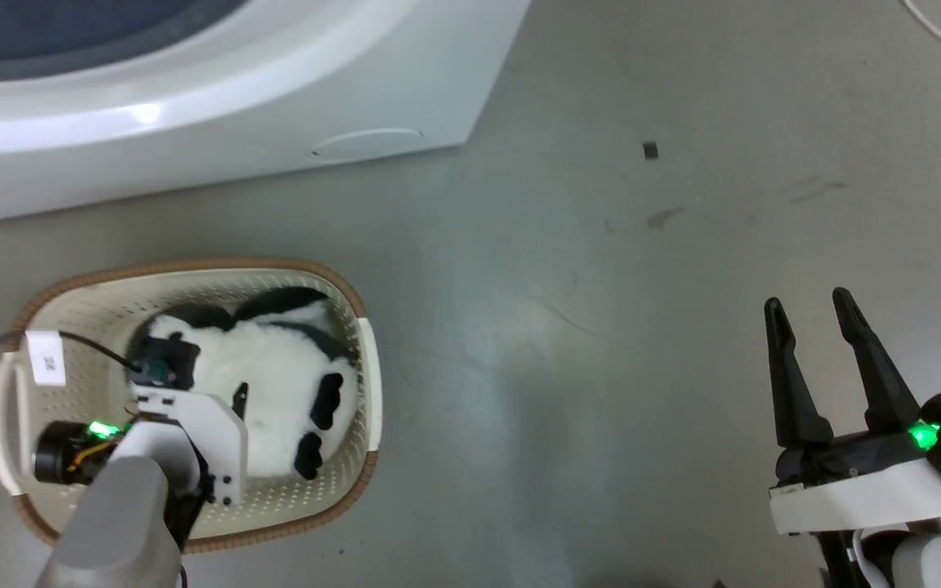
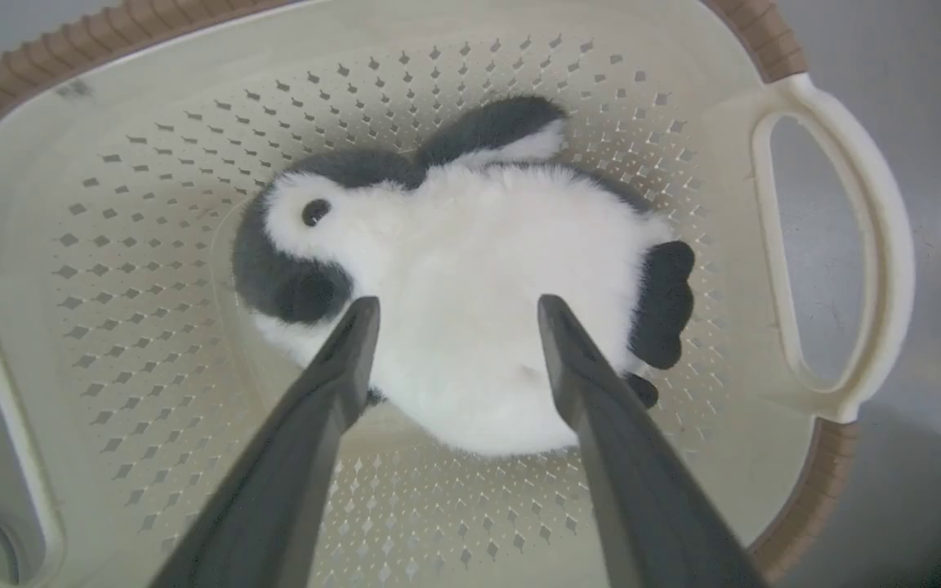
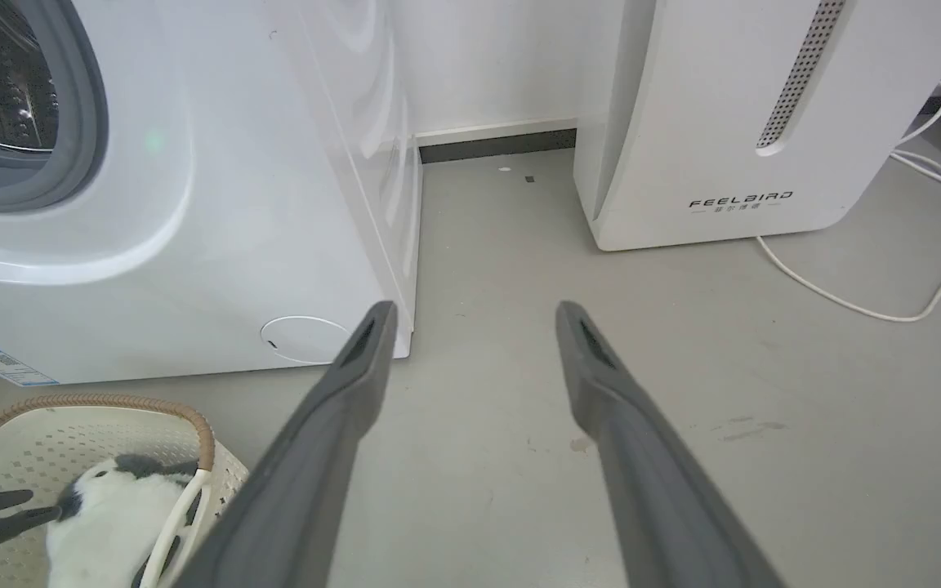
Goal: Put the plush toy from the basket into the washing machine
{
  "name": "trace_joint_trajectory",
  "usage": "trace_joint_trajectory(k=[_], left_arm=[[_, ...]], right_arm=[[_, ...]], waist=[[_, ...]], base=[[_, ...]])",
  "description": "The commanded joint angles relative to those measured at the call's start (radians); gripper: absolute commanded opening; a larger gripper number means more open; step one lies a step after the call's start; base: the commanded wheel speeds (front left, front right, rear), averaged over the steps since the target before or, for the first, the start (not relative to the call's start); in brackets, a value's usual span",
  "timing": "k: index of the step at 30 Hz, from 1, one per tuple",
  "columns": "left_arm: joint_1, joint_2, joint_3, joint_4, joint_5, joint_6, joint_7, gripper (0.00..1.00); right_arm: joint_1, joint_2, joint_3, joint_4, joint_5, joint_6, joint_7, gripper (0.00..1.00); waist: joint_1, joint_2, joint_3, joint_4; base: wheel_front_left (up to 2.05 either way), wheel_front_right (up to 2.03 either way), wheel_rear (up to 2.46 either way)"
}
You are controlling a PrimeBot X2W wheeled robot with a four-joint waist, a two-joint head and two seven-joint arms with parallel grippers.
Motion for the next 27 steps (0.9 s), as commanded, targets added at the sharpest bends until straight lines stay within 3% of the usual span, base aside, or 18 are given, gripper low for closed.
trace_joint_trajectory(k=[1, 11, 19, 27], left_arm=[[-0.036, 0.016, -0.010, 0.028, -0.011, -0.006, 0.008, 1.00], [-0.124, 0.075, -0.102, 0.079, -0.061, -0.017, 0.073, 1.00], [-0.209, 0.162, -0.174, 0.142, -0.129, -0.027, 0.140, 1.00], [-0.263, 0.194, -0.231, 0.193, -0.168, -0.034, 0.168, 1.00]], right_arm=[[-0.022, 0.000, 0.008, -0.001, 0.019, -0.001, -0.011, 1.00], [-0.044, 0.000, 0.039, -0.006, 0.043, -0.001, -0.030, 1.00], [-0.068, 0.000, 0.049, -0.011, 0.075, -0.001, -0.049, 1.00], [-0.088, 0.000, 0.061, -0.014, 0.095, -0.001, -0.063, 1.00]], waist=[[-0.0001, 0.0000, 0.041, -0.026], [-0.0001, 0.0000, 0.139, -0.072], [-0.0001, 0.0000, 0.235, -0.107], [-0.0001, 0.0000, 0.304, -0.128]], base=[[0.00, 0.00, 0.00], [0.00, 0.00, 0.00], [0.00, 0.00, 0.00], [0.00, 0.00, 0.00]])
